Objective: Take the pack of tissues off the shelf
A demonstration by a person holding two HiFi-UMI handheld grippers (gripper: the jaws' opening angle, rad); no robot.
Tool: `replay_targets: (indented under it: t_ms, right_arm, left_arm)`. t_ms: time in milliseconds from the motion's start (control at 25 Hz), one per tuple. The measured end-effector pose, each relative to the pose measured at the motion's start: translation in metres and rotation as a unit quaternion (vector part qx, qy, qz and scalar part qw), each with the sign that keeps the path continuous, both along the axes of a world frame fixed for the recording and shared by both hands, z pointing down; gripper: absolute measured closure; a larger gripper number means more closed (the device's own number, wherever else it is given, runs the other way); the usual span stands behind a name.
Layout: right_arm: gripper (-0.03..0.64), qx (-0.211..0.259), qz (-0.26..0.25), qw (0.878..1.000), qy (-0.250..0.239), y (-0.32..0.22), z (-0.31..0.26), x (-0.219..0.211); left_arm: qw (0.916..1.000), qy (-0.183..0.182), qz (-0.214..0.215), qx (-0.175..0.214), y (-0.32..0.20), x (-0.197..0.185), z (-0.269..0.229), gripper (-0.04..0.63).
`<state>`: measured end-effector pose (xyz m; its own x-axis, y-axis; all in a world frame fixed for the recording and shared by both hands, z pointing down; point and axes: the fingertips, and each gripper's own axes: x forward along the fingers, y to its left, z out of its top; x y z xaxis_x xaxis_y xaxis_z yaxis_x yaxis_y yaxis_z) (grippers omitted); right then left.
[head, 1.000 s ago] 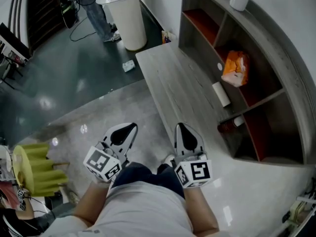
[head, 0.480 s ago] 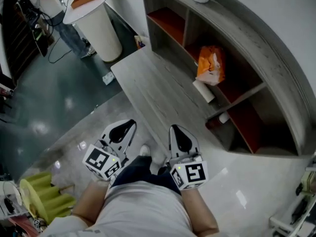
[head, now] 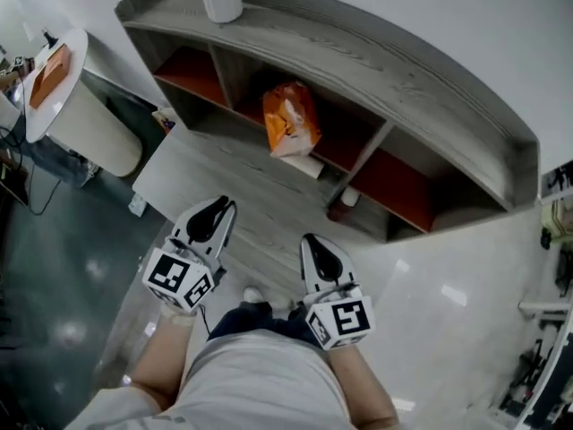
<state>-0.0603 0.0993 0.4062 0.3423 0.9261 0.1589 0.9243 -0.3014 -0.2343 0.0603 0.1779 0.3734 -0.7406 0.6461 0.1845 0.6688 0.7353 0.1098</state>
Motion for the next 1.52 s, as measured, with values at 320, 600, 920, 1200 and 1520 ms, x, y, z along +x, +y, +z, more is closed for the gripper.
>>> replay_targets:
  t_ms: [320, 600, 920, 1200, 1520]
  right_arm:
    - [0.597, 0.014, 0.129, 0.991, -0.024, -0.034, 0.004, -0.059]
    - [0.598, 0.032, 0.22, 0.974, -0.038, -0.079, 0.012, -0.092]
    - [0.598, 0.038, 0.275, 0.96, -0.042, -0.116, 0.013, -0.109]
    - [0.598, 0.039, 0.277, 0.959, -0.041, -0.122, 0.013, -0.118]
    - [0.598, 0.031, 0.234, 0.971, -0.039, -0.102, 0.01, -0.118]
  left_arm:
    - [0.9989, -0.014, 0.041, 0.015, 0.053, -0.053, 0.017, 0.454]
    - [0.9995, -0.01, 0.03, 0.002, 0.092, -0.085, 0.029, 0.436]
    - [0.9998, 0.018, 0.01, -0.005, 0.109, -0.104, 0.042, 0.452]
    - [0.9995, 0.025, -0.004, -0.019, 0.107, -0.105, 0.04, 0.566]
    - [0.999, 0.029, -0.01, -0.033, 0.097, -0.09, 0.026, 0.577]
